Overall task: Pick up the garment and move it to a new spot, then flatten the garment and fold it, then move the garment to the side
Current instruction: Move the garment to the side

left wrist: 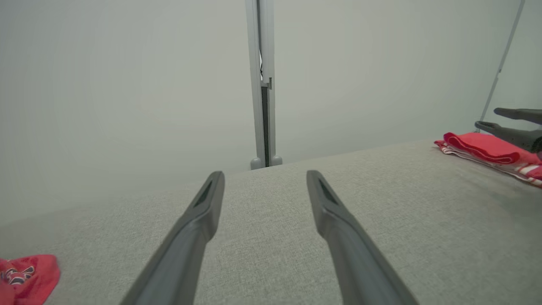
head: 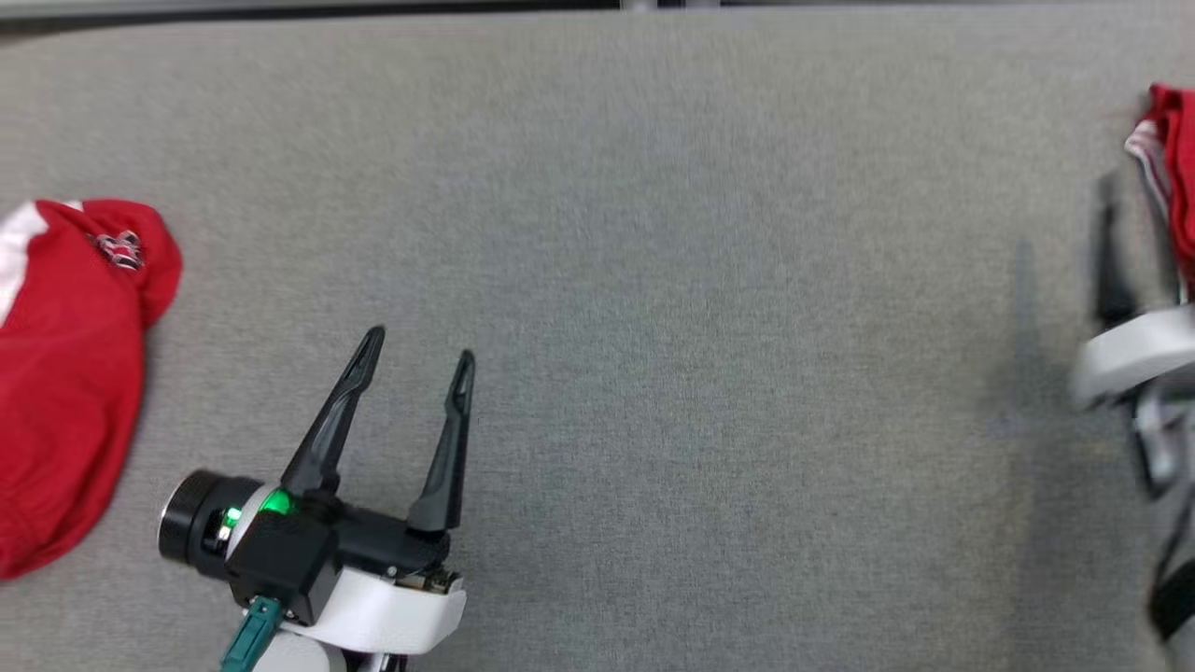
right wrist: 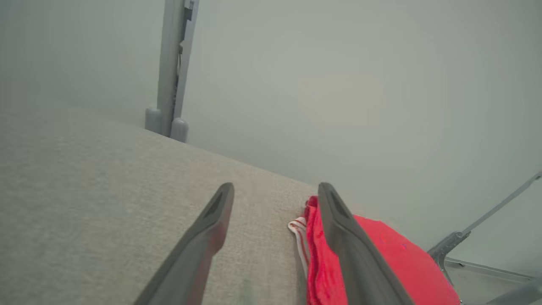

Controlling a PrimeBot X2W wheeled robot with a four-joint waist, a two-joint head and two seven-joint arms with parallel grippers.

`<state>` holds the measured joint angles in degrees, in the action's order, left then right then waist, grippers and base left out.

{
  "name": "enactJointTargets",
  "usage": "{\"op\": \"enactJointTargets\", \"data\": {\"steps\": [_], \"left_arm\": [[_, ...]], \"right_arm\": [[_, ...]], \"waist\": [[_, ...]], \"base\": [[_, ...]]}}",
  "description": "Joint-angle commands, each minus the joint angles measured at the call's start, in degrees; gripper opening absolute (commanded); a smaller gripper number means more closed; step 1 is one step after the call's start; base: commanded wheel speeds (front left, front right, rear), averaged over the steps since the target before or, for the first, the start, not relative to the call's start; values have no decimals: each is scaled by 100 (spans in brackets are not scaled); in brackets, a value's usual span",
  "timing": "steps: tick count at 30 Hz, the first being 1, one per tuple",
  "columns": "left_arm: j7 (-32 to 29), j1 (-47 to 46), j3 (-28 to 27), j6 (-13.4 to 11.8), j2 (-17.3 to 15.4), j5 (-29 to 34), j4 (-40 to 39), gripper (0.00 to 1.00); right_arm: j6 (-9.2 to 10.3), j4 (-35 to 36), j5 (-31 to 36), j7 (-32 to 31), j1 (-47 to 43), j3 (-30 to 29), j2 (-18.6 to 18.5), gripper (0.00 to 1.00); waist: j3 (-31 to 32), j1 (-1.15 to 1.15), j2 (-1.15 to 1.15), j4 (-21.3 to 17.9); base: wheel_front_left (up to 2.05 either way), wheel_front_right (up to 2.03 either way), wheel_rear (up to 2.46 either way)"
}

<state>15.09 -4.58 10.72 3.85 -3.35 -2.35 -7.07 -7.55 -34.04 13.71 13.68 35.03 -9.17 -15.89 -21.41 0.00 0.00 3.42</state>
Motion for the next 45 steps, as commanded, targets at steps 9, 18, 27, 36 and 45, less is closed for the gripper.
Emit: {"op": "enactJointTargets", "data": {"steps": [9,18,27,36,45], "left_arm": [[7,558,-294,-175,19,-319,377,100],[7,1178,-542,-279,36,-555,530,100],[7,1767,-624,-409,35,-359,534,100],[7,2034,-749,-479,36,-278,773,100],[7,1926,-718,-348,35,-212,1180,100]], "right_arm": [[13,1361,-1294,146,-1663,1183,915,100],[13,2574,-1651,145,-3183,1215,1270,100],[13,2600,-1838,146,-4332,1339,1293,100],[12,2469,-2196,147,-4494,1411,1296,100],[12,2460,-2148,147,-4526,1494,1296,100]], "waist": [[1345,0,0,245],[2034,0,0,242],[2587,0,0,148],[2870,0,0,66],[2918,0,0,126]], "base": [[0,0,0],[0,0,0],[0,0,0],[0,0,0],[0,0,0]]}}
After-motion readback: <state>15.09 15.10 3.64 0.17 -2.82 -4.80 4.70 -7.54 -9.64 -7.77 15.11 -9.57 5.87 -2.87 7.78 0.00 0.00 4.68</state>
